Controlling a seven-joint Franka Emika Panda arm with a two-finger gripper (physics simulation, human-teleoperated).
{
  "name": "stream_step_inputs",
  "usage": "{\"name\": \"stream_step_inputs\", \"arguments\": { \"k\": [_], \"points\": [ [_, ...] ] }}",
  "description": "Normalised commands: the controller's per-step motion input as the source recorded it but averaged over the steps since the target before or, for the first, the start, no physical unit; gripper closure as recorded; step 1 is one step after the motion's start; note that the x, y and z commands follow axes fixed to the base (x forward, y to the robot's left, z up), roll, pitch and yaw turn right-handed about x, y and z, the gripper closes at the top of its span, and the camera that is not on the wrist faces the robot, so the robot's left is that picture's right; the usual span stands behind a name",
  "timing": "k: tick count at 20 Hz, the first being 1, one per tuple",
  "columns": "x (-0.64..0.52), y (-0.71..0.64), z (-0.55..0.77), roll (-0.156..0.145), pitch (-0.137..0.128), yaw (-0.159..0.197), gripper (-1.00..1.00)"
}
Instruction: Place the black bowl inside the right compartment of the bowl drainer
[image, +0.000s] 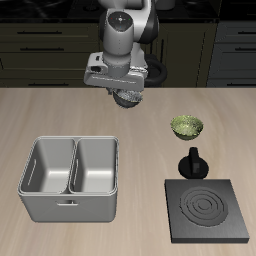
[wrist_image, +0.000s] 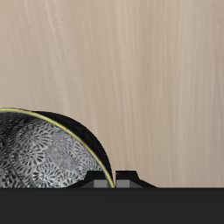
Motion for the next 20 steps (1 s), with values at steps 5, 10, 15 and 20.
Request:
{"name": "stream_step_inputs", "arguments": {
  "k": [5,10,15,20],
  "points": [
    [-0.13,0.0,0.38,-0.01,-0.044,0.016,1.0],
    [-0.13,0.0,0.52,-0.02,-0.075,0.027,1.0],
    [-0.09,-0.03,0.19,-0.005,-0.03,-0.004,1.0],
    [-0.01,-0.05,0.08,-0.016,-0.01,0.001,1.0]
  ]
}}
